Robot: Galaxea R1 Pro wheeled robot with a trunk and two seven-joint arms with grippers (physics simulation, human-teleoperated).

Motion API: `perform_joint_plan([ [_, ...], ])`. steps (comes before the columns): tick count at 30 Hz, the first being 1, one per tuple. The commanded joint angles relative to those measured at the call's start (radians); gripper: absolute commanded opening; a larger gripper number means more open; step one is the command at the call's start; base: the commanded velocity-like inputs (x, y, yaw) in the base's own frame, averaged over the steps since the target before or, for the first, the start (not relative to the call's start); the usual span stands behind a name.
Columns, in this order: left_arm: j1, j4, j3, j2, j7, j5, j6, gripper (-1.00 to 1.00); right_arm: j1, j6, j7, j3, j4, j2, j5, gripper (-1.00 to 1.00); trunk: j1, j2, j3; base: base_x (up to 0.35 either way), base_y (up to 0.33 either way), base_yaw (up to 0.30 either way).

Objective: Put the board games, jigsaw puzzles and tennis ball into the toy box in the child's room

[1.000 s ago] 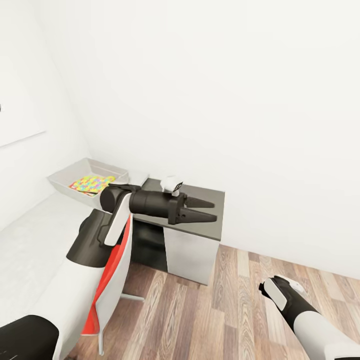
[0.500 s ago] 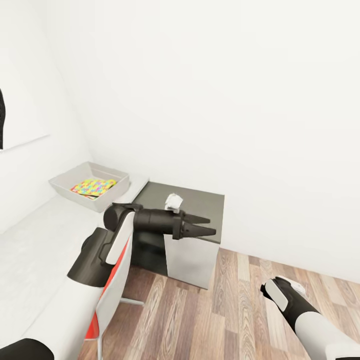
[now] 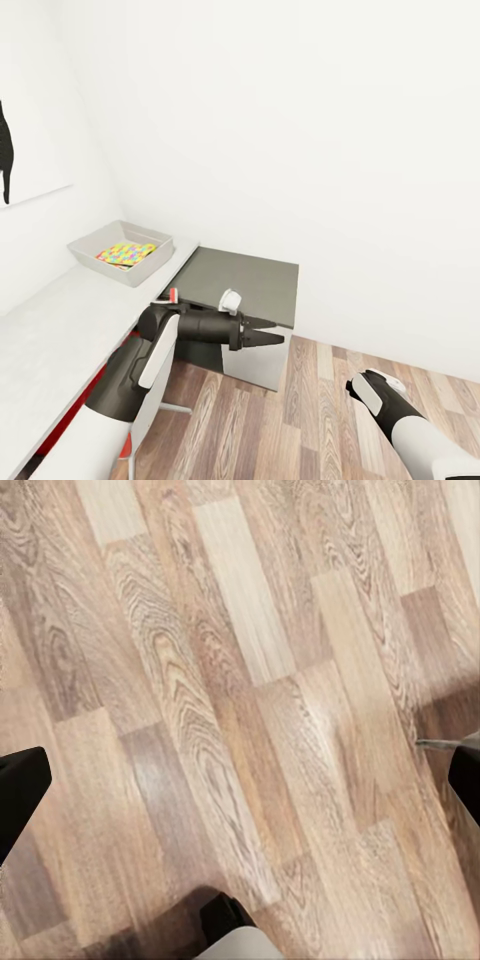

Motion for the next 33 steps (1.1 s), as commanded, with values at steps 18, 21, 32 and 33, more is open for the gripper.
perform_joint_plan([
  [18, 0.063, 0.059, -0.007, -0.007, 0.056, 0.002, -0.097, 1.00, -0.001, -0.128, -0.006, 0.010, 0.058, 0.003, -0.007, 1.00, 0.001, -0.002, 0.027, 0.000, 0.000, 0.000],
  [21, 0.063, 0.060, -0.007, -0.008, 0.064, 0.002, -0.098, 1.00, -0.001, -0.134, -0.006, 0.010, 0.063, 0.002, -0.007, 1.00, 0.001, -0.002, 0.032, 0.000, 0.000, 0.000],
  [32, 0.063, 0.065, -0.007, -0.009, 0.070, 0.001, -0.098, 1.00, -0.001, -0.140, -0.006, 0.010, 0.065, 0.004, -0.009, 1.00, 0.001, -0.002, 0.047, 0.000, 0.000, 0.000],
  [33, 0.063, 0.065, -0.007, -0.009, 0.070, 0.001, -0.099, 1.00, -0.001, -0.137, -0.005, 0.009, 0.065, 0.004, -0.011, 1.00, 0.001, -0.002, 0.047, 0.000, 0.000, 0.000],
])
